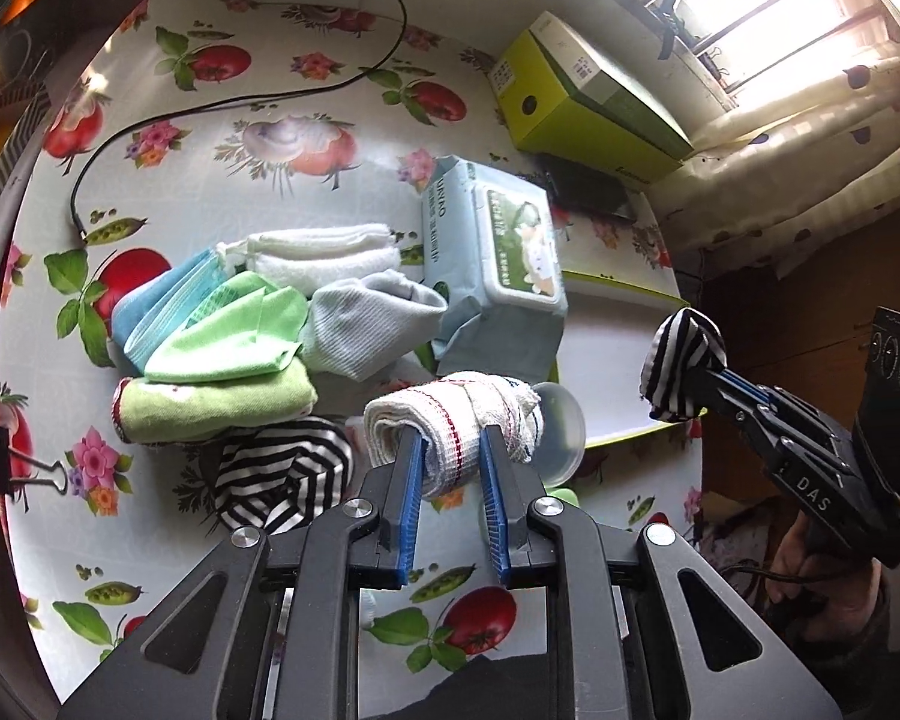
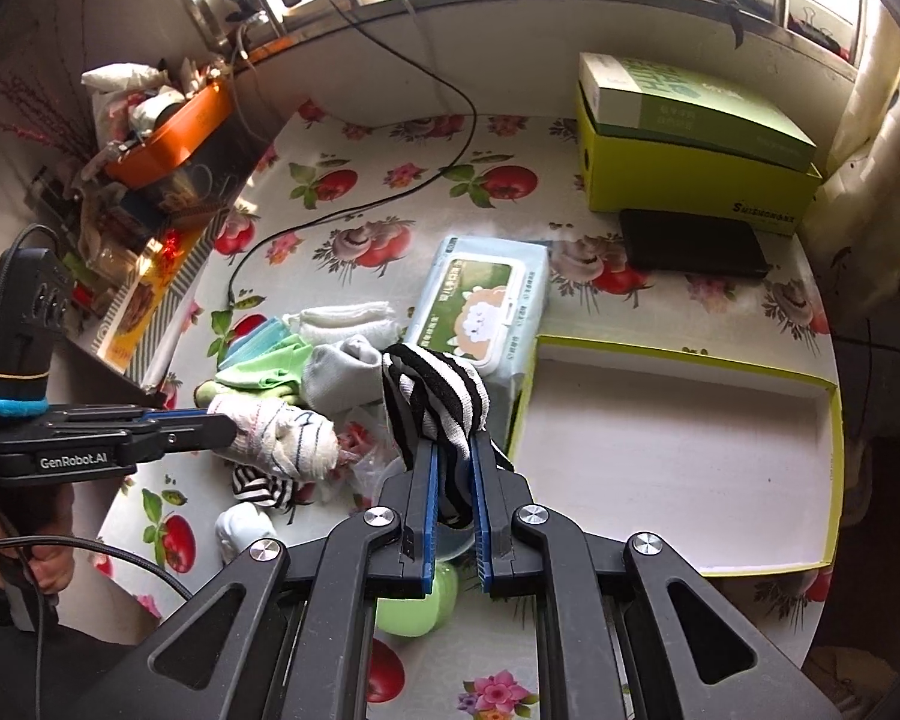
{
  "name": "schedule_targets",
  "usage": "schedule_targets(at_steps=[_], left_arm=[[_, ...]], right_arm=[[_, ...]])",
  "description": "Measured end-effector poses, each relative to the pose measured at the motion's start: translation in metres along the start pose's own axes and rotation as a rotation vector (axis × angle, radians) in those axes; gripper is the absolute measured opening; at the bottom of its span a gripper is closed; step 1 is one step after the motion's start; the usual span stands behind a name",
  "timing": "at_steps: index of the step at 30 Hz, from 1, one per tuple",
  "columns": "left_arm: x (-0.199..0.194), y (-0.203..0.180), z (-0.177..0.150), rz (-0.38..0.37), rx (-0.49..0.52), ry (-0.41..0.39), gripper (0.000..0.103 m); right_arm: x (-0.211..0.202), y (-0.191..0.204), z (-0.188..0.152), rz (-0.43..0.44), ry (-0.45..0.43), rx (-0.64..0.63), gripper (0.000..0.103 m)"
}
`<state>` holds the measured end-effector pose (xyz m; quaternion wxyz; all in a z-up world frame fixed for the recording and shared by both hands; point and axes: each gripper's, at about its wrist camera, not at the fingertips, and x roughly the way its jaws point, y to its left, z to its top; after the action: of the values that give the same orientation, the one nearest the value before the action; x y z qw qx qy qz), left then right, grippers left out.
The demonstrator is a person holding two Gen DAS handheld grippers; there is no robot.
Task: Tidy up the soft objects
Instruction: 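Carry both held socks over to the yellow-rimmed white tray, then open both grippers to drop the socks into the tray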
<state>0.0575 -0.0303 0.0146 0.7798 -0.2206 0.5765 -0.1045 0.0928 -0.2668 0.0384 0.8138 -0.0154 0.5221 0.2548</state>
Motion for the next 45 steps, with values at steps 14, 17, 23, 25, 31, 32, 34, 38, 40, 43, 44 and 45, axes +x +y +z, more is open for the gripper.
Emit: schedule_targets(at_steps=[14,17,23,25,31,32,34,38,40,43,44,45], left_arm=[[0.041,-0.085,0.047,-0.05,0.172,0.04,0.019],[0.057,-0.101,0.052,-0.056,0.2,0.06,0.019],[0.086,-0.122,0.06,-0.059,0.226,0.094,0.019],[0.096,-0.127,0.062,-0.057,0.23,0.103,0.019],[0.123,-0.138,0.071,-0.036,0.242,0.131,0.019],[0.127,-0.139,0.072,-0.033,0.245,0.135,0.019],[0.136,-0.141,0.074,-0.026,0.248,0.144,0.019],[0.153,-0.143,0.078,-0.017,0.249,0.156,0.02],[0.162,-0.142,0.08,-0.007,0.248,0.167,0.02],[0.173,-0.139,0.081,0.018,0.251,0.188,0.02],[0.173,-0.138,0.081,0.022,0.25,0.188,0.02],[0.172,-0.138,0.082,0.029,0.25,0.183,0.02]], right_arm=[[-0.006,-0.063,-0.017,-0.058,-0.01,0.149,0.01],[-0.004,-0.072,-0.022,-0.063,-0.003,0.171,0.01],[0.002,-0.09,-0.032,-0.073,0.017,0.218,0.01],[0.005,-0.095,-0.035,-0.074,0.025,0.231,0.01],[0.016,-0.105,-0.04,-0.069,0.051,0.253,0.01],[0.017,-0.105,-0.041,-0.069,0.055,0.256,0.01],[0.021,-0.108,-0.042,-0.067,0.065,0.262,0.01],[0.03,-0.112,-0.043,-0.061,0.084,0.269,0.01],[0.035,-0.113,-0.042,-0.058,0.093,0.271,0.01],[0.041,-0.113,-0.041,-0.05,0.104,0.271,0.01],[0.044,-0.113,-0.041,-0.046,0.109,0.269,0.01],[0.046,-0.113,-0.04,-0.043,0.113,0.268,0.01]])
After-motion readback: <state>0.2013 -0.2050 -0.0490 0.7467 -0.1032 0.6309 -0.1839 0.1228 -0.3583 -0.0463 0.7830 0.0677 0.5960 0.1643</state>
